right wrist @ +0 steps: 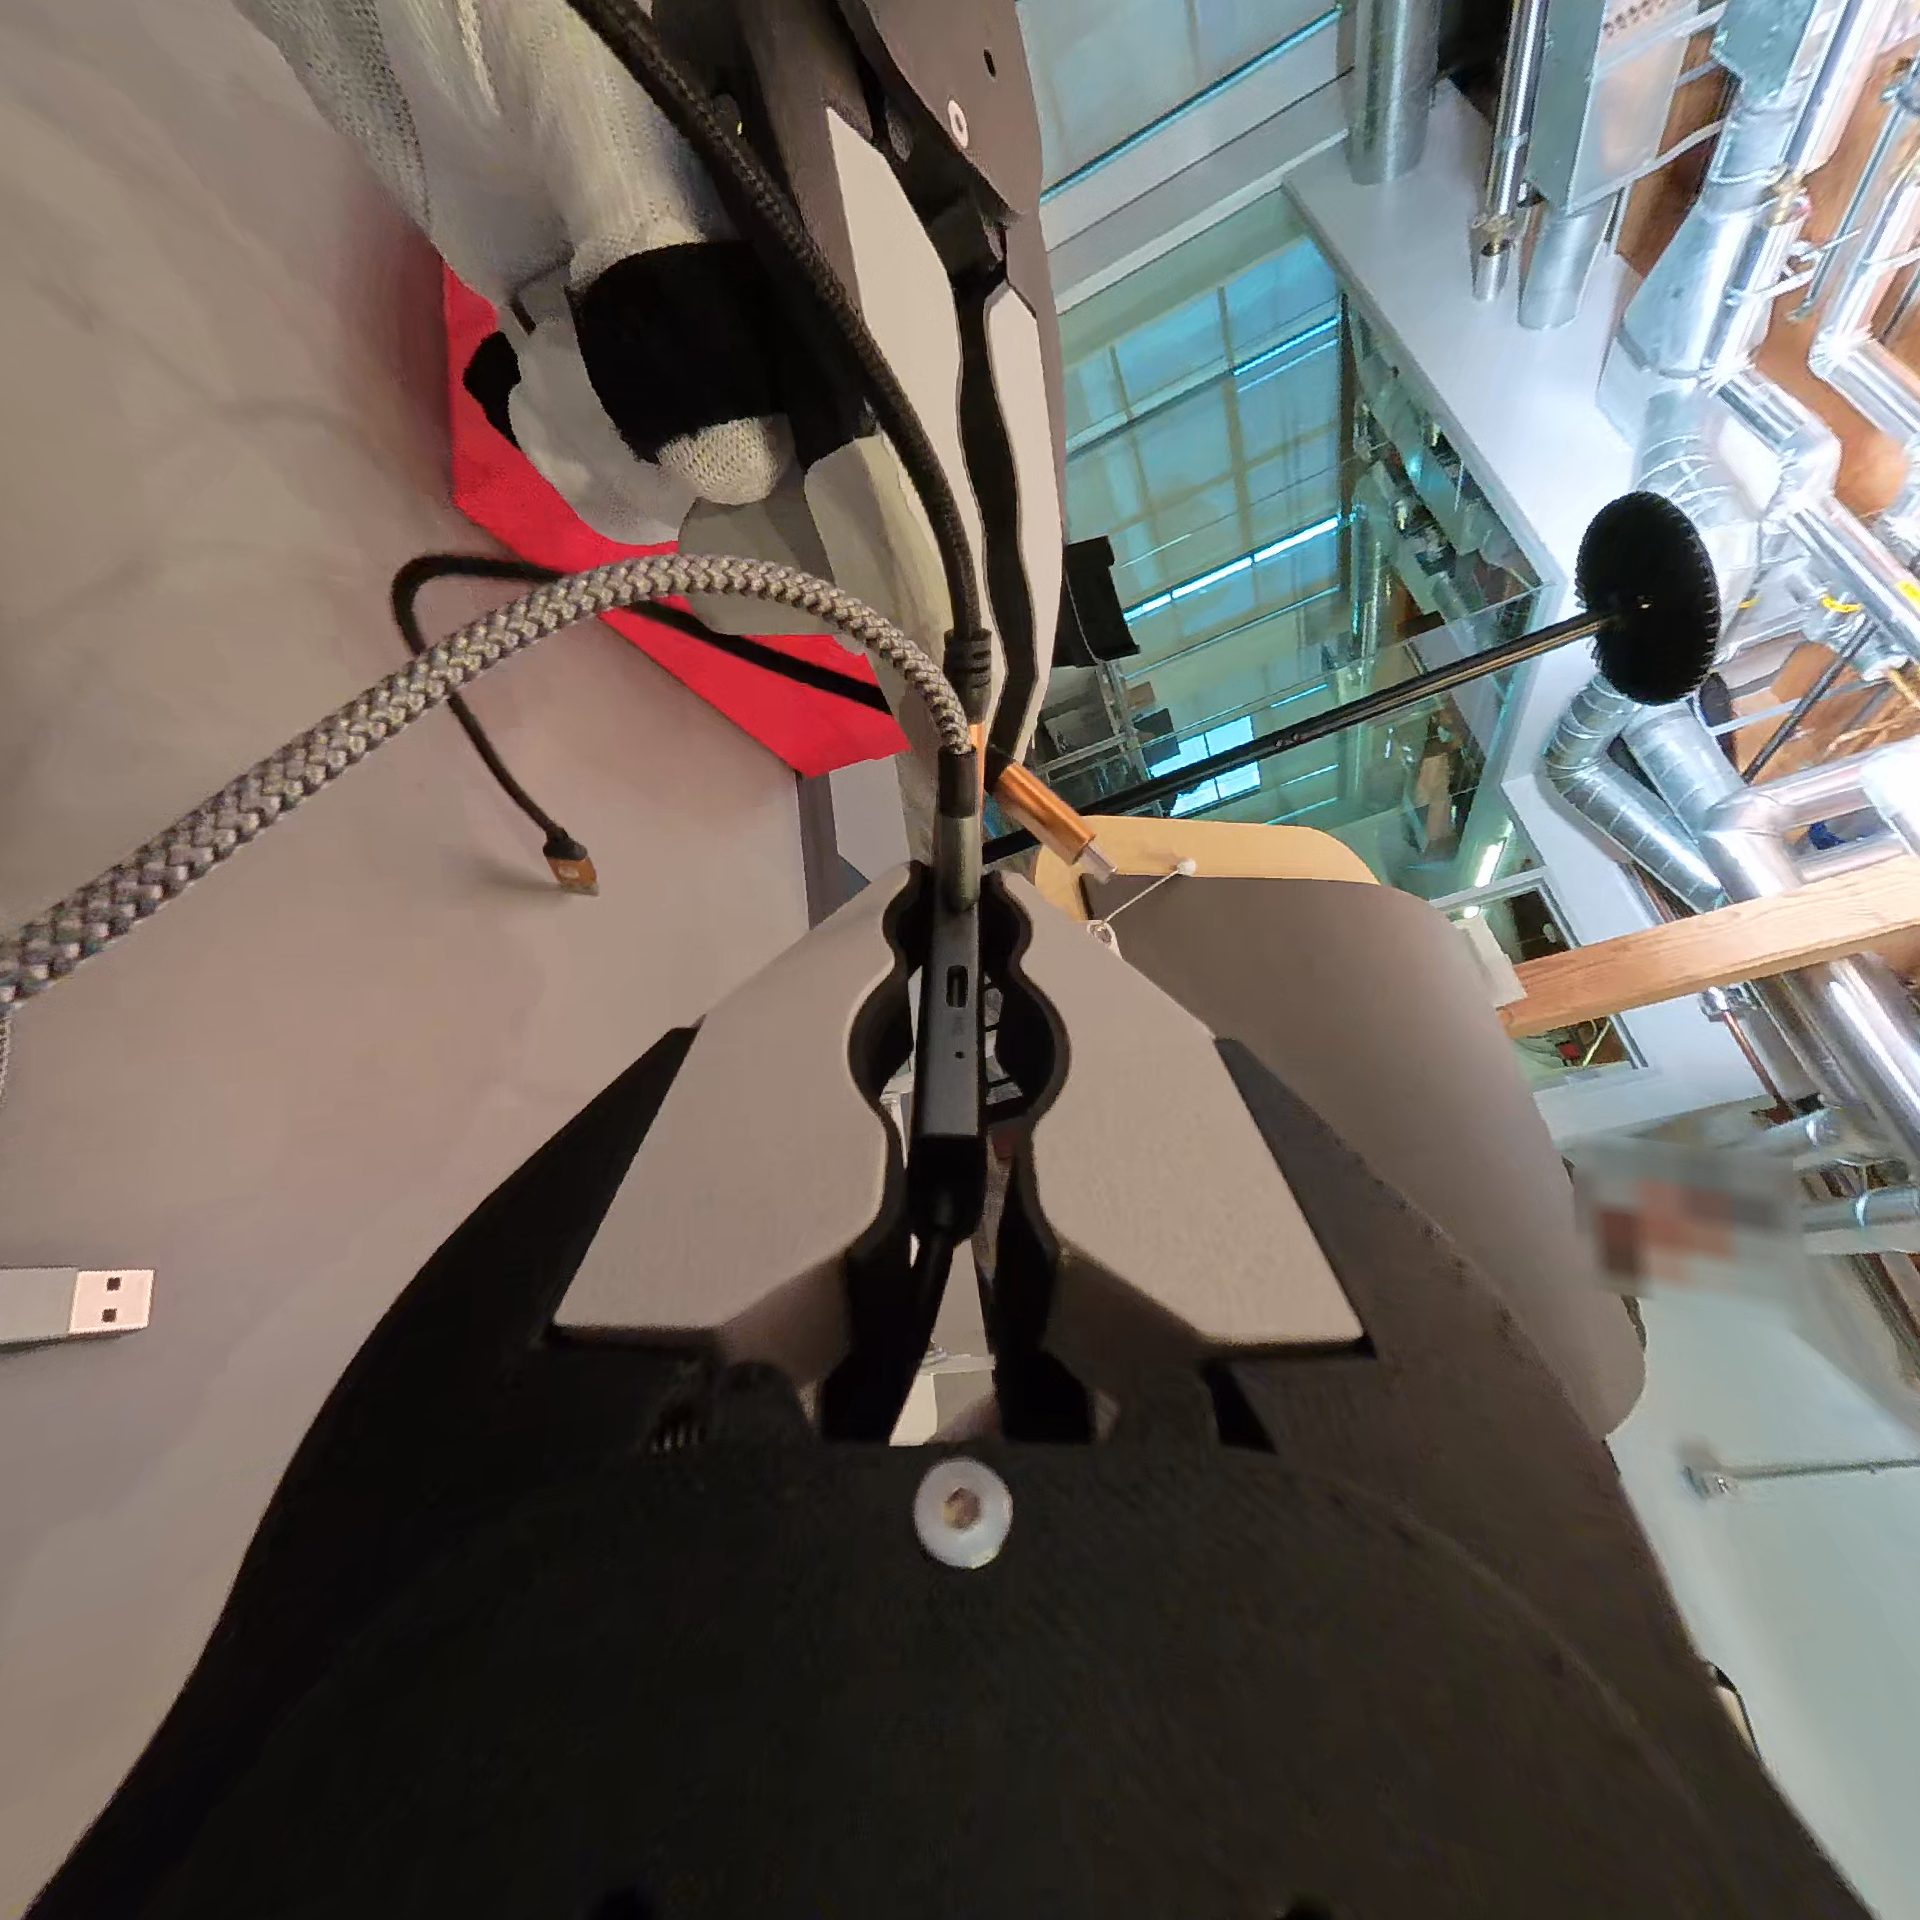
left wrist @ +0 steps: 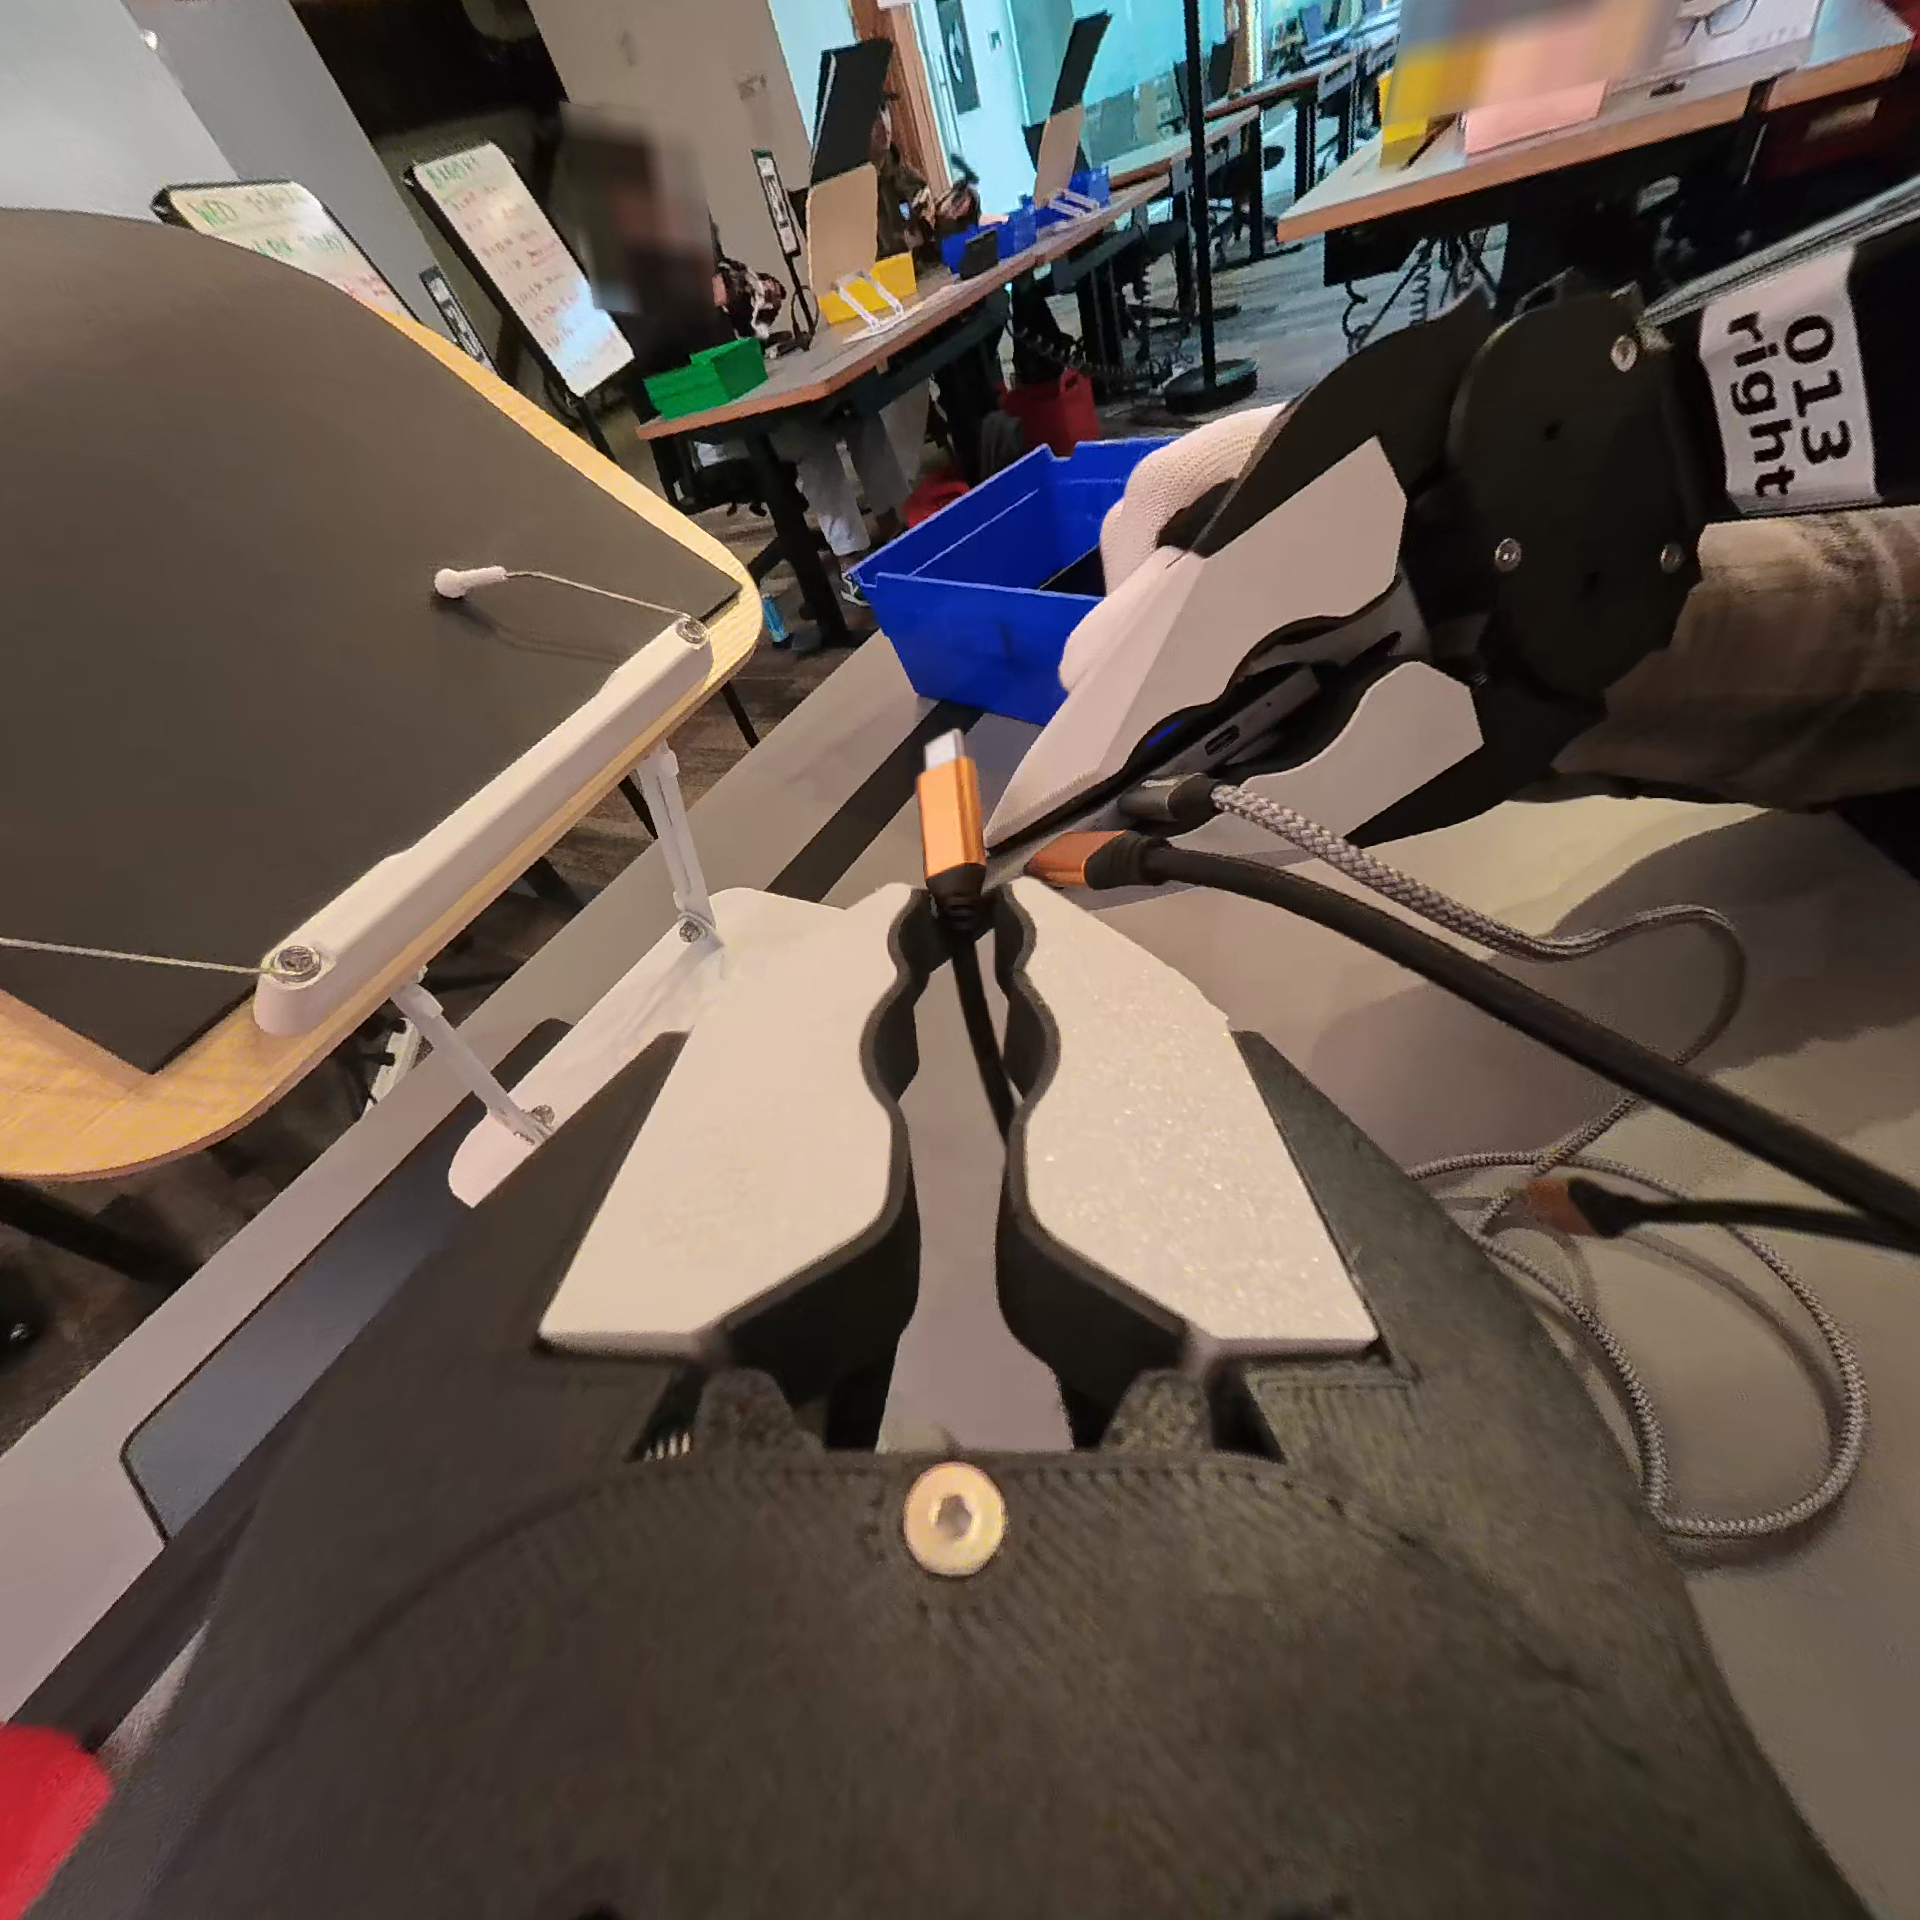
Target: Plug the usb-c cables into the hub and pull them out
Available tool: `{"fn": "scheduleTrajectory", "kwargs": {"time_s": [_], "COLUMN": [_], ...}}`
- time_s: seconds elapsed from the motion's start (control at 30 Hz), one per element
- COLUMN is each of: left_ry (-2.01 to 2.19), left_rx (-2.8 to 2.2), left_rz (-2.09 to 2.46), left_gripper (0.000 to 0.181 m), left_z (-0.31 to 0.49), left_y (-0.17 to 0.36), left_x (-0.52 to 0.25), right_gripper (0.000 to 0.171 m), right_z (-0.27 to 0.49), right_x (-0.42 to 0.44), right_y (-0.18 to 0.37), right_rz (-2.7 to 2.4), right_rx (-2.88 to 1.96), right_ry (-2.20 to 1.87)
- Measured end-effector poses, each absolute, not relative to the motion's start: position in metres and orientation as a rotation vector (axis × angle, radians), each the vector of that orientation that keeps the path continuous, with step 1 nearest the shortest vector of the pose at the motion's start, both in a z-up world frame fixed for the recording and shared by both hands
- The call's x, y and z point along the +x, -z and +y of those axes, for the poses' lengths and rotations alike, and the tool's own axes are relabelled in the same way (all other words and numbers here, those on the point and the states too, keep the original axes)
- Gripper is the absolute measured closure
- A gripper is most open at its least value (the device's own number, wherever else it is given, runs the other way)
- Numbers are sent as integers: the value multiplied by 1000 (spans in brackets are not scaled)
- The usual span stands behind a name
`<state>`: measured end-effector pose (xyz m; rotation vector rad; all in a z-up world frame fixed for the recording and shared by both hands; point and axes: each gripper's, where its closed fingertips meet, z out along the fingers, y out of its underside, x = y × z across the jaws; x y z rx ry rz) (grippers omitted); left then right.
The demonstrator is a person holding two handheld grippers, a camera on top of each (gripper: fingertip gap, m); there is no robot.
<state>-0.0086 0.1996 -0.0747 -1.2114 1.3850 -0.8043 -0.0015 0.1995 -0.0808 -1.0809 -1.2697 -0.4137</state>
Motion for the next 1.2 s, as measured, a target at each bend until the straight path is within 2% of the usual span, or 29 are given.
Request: {"fn": "scheduleTrajectory", "kwargs": {"time_s": [0.57,0.87,1.2], "left_ry": [1083,233,123], "left_rx": [-1144,-1067,-1072], "left_rz": [1153,1481,1492], "left_gripper": [173,173,173], "left_z": [198,219,217], "left_y": [49,59,67], "left_x": [-5,-15,-7], "right_gripper": [164,164,164], "right_z": [200,187,200], "right_x": [5,37,31], "right_y": [75,22,48], "right_rz": [-1227,-1147,-1233], "right_rx": [-1116,-1174,-1186], "right_ry": [360,323,538]}}
